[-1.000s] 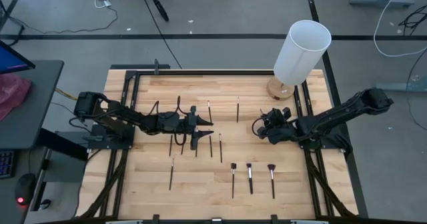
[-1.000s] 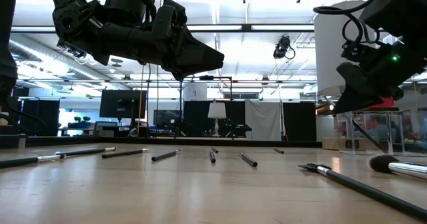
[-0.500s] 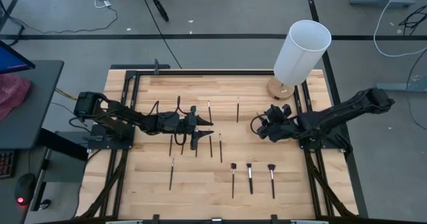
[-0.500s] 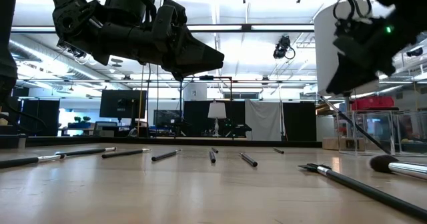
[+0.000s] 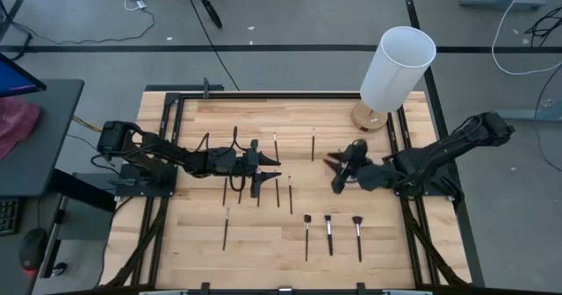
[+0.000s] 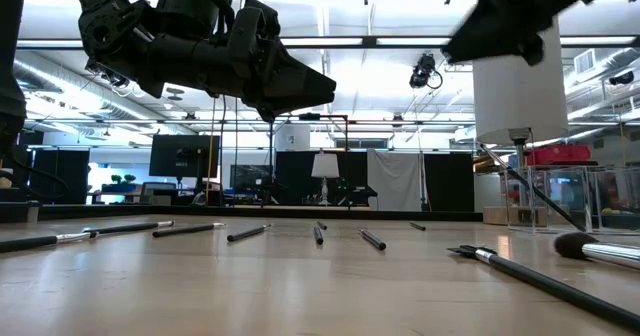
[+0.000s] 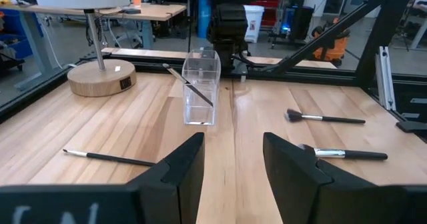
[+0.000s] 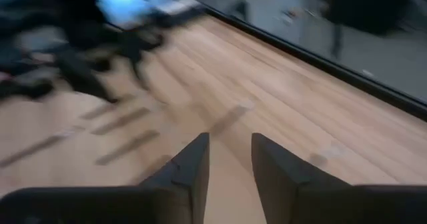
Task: Put items in baskets/containers
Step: Put the black eyeshadow brush into the transparent organizer
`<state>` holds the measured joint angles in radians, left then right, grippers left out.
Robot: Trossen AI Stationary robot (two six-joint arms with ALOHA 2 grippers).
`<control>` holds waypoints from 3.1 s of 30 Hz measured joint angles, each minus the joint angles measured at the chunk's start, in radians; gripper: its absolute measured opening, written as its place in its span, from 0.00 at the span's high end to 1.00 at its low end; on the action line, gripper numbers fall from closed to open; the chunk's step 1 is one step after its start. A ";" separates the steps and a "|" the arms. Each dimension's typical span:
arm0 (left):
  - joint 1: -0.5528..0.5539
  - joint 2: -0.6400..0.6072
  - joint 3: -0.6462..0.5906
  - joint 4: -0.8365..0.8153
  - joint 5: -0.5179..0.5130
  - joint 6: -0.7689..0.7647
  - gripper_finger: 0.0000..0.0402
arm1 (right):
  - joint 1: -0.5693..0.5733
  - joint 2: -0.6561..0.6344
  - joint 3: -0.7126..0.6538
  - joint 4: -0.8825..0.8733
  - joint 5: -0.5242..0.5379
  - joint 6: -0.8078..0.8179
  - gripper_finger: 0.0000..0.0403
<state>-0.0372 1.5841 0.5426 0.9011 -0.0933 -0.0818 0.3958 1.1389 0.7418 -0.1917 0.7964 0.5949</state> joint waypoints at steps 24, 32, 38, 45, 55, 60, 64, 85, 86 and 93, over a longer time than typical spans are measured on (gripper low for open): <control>0.084 0.149 0.056 -0.261 -0.313 -0.373 0.42 | 0.101 0.524 0.001 0.612 0.104 -0.248 0.81; 0.087 0.267 0.184 -0.396 -0.445 -0.432 0.32 | 0.102 0.524 0.001 0.600 0.104 -0.237 0.81; 0.105 0.283 0.254 -0.520 -0.510 -0.426 0.34 | 0.103 0.524 0.001 0.598 0.104 -0.237 0.81; 0.165 0.301 0.256 -0.507 -0.437 -0.457 0.37 | 0.103 0.524 0.001 0.596 0.104 -0.237 0.81; 0.160 0.430 0.308 -0.489 -0.468 -0.446 0.38 | 0.105 0.524 0.000 0.592 0.102 -0.232 0.81; 0.166 0.431 0.310 -0.572 -0.432 -0.433 0.44 | 0.113 0.524 0.000 0.592 0.103 -0.230 0.81; 0.189 0.425 0.285 -0.578 -0.350 -0.420 0.51 | 0.124 0.524 0.000 0.590 0.103 -0.230 0.81; 0.232 0.419 0.257 -0.552 -0.253 -0.300 0.97 | 0.139 0.524 0.000 0.588 0.103 -0.230 0.81; 0.235 0.418 0.257 -0.551 -0.239 -0.296 0.97 | 0.140 0.524 0.000 0.588 0.103 -0.230 0.81; 0.246 0.417 0.215 -0.450 -0.176 -0.287 0.97 | 0.162 0.524 0.000 0.582 0.103 -0.230 0.81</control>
<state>0.2092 2.0010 0.7574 0.4510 -0.2691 -0.3683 0.5576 1.6627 0.7414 0.3907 0.8993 0.3653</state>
